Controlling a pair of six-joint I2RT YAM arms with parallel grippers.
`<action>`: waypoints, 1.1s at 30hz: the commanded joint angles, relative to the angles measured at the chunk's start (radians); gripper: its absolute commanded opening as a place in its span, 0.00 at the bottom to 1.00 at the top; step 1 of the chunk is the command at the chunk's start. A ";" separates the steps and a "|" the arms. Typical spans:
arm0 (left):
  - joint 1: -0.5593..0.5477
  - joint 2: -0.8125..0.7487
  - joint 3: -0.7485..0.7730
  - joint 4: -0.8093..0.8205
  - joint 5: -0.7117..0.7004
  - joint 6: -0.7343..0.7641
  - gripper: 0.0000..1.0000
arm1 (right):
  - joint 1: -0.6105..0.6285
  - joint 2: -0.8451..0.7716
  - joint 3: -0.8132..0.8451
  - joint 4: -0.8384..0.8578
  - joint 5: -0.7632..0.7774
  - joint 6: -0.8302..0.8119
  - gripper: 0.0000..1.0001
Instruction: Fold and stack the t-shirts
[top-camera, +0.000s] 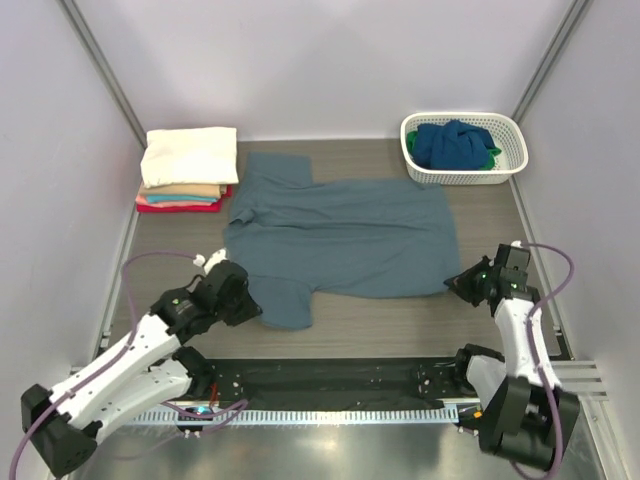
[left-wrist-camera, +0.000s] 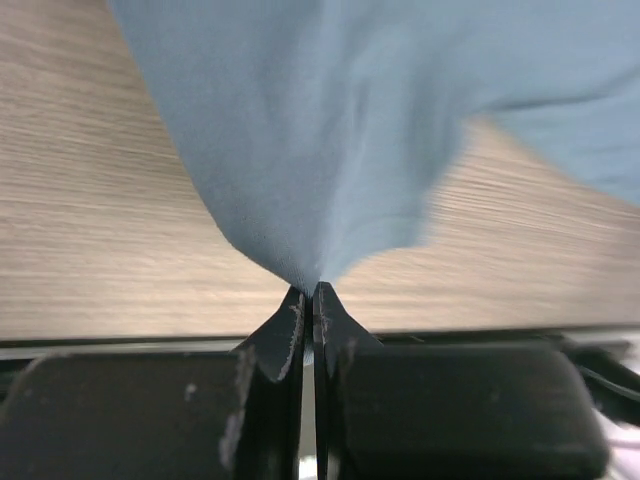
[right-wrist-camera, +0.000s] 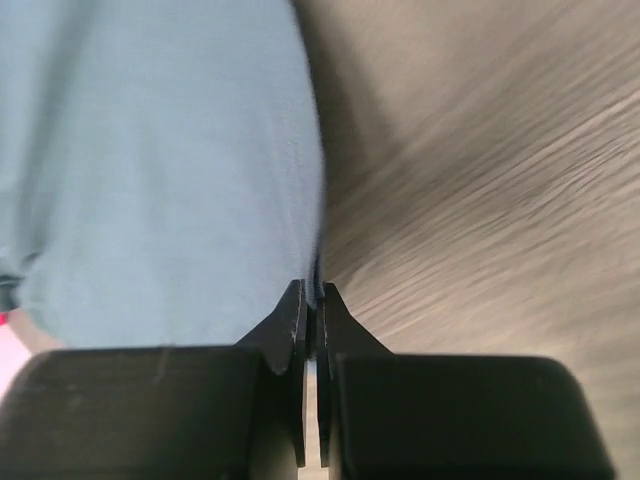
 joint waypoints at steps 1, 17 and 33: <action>-0.002 -0.076 0.108 -0.188 -0.017 0.002 0.00 | 0.003 -0.151 0.117 -0.192 -0.014 -0.030 0.01; -0.002 -0.231 0.446 -0.523 0.000 -0.016 0.00 | 0.058 -0.354 0.289 -0.510 0.057 -0.042 0.01; 0.247 0.385 0.708 -0.202 -0.037 0.419 0.00 | 0.058 0.127 0.385 -0.164 0.037 -0.005 0.01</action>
